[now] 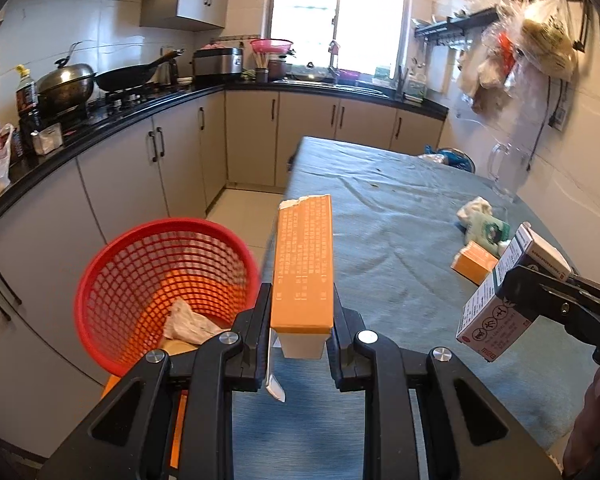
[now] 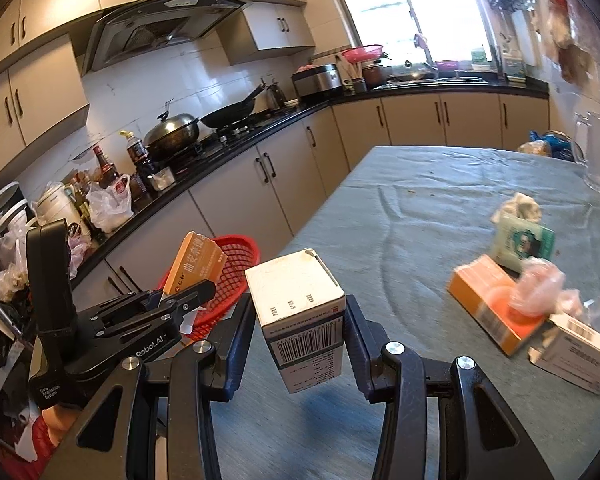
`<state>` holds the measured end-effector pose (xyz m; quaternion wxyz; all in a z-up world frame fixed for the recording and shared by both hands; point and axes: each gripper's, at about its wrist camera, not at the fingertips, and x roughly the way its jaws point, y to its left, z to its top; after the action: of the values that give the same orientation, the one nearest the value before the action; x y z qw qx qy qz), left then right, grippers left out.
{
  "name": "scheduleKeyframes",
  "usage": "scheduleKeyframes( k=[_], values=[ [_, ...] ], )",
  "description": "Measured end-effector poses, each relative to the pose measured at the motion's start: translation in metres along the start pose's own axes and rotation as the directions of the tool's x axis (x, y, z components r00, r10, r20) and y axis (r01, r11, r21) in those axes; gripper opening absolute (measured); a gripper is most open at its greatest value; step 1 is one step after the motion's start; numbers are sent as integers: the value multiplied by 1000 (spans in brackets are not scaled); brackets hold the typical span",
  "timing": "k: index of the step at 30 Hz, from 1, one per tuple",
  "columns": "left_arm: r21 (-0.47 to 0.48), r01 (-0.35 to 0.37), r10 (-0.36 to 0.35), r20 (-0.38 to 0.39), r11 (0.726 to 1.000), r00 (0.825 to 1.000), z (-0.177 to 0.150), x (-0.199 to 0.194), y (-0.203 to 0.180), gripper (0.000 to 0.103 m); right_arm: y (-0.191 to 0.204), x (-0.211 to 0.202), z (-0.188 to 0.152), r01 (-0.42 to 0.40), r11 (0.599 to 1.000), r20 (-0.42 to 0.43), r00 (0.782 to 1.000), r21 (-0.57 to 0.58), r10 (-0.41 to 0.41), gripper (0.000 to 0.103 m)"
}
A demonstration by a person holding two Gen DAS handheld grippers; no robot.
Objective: Collect trash
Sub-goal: 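Carry the orange box and white medicine box over the red basket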
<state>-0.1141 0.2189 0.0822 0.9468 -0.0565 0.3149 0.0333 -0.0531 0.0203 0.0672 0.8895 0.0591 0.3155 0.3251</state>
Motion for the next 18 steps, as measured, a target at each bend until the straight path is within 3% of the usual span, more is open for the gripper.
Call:
scheduleKeyframes(
  k=[18],
  values=[
    [-115, -101, 102, 7, 988, 995, 6, -1, 94, 22, 59, 67, 34, -108, 993, -64, 992, -42, 106, 48]
  ],
)
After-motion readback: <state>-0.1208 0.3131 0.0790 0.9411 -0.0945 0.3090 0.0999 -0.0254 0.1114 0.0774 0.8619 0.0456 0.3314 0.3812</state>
